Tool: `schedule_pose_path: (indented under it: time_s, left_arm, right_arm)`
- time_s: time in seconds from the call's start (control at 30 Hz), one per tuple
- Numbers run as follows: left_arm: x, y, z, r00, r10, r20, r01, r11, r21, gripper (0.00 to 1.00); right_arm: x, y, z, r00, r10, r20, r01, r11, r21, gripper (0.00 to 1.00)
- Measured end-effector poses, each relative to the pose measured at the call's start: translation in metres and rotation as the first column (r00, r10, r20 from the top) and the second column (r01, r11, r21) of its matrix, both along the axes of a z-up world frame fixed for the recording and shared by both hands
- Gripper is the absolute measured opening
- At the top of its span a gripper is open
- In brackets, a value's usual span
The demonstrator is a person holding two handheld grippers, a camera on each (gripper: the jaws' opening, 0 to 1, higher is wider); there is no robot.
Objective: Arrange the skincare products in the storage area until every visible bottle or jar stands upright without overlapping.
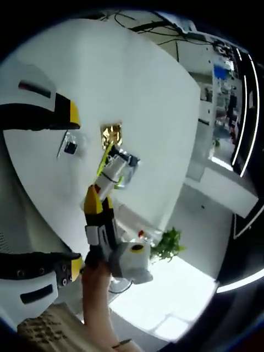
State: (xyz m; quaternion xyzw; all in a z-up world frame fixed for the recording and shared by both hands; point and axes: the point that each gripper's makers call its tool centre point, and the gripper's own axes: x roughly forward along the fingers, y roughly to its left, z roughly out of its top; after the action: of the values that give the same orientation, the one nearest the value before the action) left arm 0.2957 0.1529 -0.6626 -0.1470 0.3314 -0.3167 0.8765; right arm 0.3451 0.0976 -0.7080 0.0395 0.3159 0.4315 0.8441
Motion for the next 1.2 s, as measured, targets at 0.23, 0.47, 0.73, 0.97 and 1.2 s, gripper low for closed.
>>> schedule_pose_path:
  time_s: [0.23, 0.47, 0.73, 0.97, 1.2]
  left_arm:
    - [0.004, -0.018, 0.025, 1.0, -0.002, 0.002, 0.002, 0.989, -0.149, 0.89]
    - [0.001, -0.035, 0.052, 0.999, -0.036, 0.006, 0.036, 0.961, -0.275, 0.88]
    - [-0.01, -0.065, 0.079, 0.992, -0.123, 0.014, 0.119, 0.913, -0.389, 0.77]
    - [-0.016, -0.089, 0.099, 0.981, -0.194, 0.017, 0.178, 0.856, -0.486, 0.63]
    - [-0.023, -0.105, 0.117, 0.969, -0.242, 0.047, 0.229, 0.811, -0.539, 0.46]
  right_arm:
    - [-0.022, 0.003, 0.037, 0.999, 0.027, -0.031, -0.018, 0.968, 0.252, 0.2]
    - [-0.039, -0.002, 0.071, 0.997, 0.013, -0.071, 0.02, 0.895, 0.447, 0.2]
    - [-0.062, -0.008, 0.11, 0.994, 0.059, -0.089, 0.008, 0.788, 0.616, 0.2]
    - [-0.078, -0.023, 0.14, 0.992, 0.067, -0.104, 0.03, 0.682, 0.73, 0.2]
    - [-0.088, -0.035, 0.154, 0.992, 0.069, -0.101, 0.034, 0.634, 0.773, 0.2]
